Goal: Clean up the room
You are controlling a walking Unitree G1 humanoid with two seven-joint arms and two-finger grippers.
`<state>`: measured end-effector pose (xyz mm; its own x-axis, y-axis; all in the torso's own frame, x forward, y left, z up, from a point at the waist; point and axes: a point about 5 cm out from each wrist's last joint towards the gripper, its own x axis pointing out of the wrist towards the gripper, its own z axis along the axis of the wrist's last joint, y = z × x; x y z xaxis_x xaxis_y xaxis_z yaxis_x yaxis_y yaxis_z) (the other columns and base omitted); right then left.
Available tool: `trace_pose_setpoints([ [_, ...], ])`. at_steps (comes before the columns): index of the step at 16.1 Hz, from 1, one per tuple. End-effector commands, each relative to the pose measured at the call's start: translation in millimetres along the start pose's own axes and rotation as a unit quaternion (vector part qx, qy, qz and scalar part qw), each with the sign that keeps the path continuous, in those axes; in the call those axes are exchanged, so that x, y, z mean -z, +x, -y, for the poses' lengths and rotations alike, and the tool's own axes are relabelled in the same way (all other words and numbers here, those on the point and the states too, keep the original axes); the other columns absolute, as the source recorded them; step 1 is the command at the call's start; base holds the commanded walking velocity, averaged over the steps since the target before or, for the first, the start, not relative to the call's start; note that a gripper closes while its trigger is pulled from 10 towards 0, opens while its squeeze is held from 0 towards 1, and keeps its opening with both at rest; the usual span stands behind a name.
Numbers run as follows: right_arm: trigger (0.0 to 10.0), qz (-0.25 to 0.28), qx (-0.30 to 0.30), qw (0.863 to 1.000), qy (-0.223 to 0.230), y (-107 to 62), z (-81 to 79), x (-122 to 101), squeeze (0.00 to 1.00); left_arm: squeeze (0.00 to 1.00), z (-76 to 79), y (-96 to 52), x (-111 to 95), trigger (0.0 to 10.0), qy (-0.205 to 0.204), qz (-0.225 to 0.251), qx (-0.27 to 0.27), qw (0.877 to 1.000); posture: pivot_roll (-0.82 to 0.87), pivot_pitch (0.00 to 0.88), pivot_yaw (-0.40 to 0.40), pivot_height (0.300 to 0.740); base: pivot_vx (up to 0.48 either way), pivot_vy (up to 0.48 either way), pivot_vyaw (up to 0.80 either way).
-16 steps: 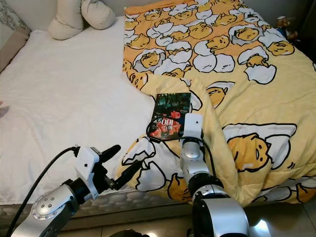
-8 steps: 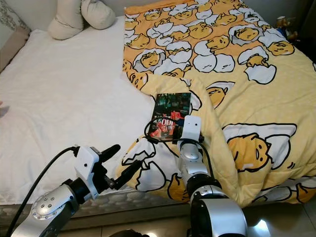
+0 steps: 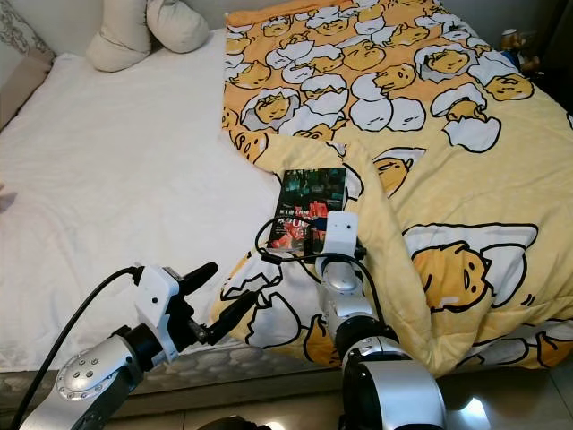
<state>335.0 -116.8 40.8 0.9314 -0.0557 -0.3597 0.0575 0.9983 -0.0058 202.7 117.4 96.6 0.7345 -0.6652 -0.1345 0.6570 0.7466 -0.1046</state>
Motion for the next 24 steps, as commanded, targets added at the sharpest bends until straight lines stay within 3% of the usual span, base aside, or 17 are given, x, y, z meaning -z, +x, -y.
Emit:
trace_pose_setpoints([
  [1,10.0,0.014,-0.012,1.000,-0.016,0.8,-8.9,-7.3,0.00,0.00,-2.5,-4.3,-1.1,10.0,0.010,-0.004,-0.008,1.000,0.05,0.091,0.201,0.740,0.000,0.000,0.00],
  [6,10.0,0.008,-0.002,1.000,-0.023,4.3,-2.7,-12.4,0.00,0.00,-1.1,-3.6,-0.7,10.0,0.009,-0.002,-0.006,1.000,0.05,0.082,0.196,0.740,0.000,0.000,0.00],
  [18,10.0,0.006,-0.017,0.998,-0.060,2.6,-5.5,-6.7,0.00,0.00,1.7,-7.2,0.5,10.0,0.007,-0.005,-0.007,1.000,0.05,0.094,0.196,0.740,0.000,0.000,0.00],
  [24,10.0,-0.069,-0.041,0.997,-0.016,-2.4,-7.2,17.9,0.00,0.00,2.1,-10.5,0.6,10.0,0.008,-0.012,-0.006,1.000,0.07,0.112,0.203,0.740,0.000,0.000,0.00],
])
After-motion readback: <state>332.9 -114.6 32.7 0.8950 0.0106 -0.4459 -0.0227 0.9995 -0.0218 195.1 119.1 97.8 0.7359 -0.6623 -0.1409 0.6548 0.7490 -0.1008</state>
